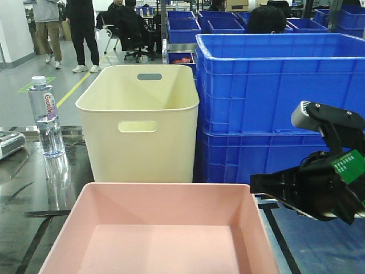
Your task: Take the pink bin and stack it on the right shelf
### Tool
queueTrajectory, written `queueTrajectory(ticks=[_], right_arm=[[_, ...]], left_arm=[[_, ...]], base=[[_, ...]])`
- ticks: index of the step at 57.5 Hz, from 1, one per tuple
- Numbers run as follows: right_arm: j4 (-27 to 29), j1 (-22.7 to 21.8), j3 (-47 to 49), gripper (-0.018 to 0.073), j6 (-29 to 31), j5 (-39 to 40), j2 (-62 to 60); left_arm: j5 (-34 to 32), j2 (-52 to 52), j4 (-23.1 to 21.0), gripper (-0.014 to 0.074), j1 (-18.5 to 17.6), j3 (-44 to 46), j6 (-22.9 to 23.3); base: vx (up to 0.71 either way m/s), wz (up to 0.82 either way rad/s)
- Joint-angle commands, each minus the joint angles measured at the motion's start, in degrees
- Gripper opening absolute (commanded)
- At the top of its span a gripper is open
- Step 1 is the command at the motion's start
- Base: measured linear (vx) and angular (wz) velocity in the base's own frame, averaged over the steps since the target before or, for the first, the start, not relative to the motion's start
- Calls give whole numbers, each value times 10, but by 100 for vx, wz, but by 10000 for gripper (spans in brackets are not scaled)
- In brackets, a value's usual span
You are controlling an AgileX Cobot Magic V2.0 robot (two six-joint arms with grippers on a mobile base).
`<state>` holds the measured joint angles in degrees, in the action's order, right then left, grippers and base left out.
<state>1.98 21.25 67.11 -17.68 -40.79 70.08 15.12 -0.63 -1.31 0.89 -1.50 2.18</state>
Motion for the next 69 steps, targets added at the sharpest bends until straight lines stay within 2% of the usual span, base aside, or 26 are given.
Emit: queueTrajectory(ticks=[1, 7, 10, 16, 19, 24, 29, 39, 45, 55, 59, 63, 69], right_arm=[[-20, -1, 17, -11, 7, 34, -13], [-20, -2, 15, -11, 38, 29, -37], [-20, -2, 0, -11, 65, 55, -62], [-5, -15, -89, -10, 143, 174, -141], [24, -36, -144, -9, 177, 242, -189], [66, -75, -255, -8, 202, 327, -268], [61, -115, -346, -8, 204, 379, -357], [-28, -178, -488, -8, 204, 371, -523], [-38, -202, -550, -8, 204, 351, -606], [-38, -208, -649, -8, 201, 351, -700], [-41, -208, -692, -8, 200, 375, -717], [-61, -208, -687, -8, 202, 330, -714], [-102, -208, -689, -8, 202, 336, -715]], left_arm=[[-44, -9, -5, -8, 1, -8, 5], [-44, -9, -5, -8, 1, -8, 5], [-44, -9, -5, -8, 1, -8, 5], [-44, -9, -5, -8, 1, -8, 5], [-44, -9, -5, -8, 1, -8, 5], [-44, -9, -5, -8, 1, -8, 5], [-44, -9, -5, -8, 1, -8, 5], [-44, -9, -5, -8, 1, -8, 5], [-44, -9, -5, -8, 1, -8, 5], [-44, -9, -5, -8, 1, -8, 5], [-44, -9, -5, -8, 1, -8, 5], [-44, -9, -5, -8, 1, -8, 5], [-43, -8, -5, -8, 1, -8, 5]], base=[[0, 0], [0, 0], [0, 0], [0, 0], [0, 0], [0, 0], [0, 0], [0, 0], [0, 0], [0, 0], [0, 0], [0, 0], [0, 0]])
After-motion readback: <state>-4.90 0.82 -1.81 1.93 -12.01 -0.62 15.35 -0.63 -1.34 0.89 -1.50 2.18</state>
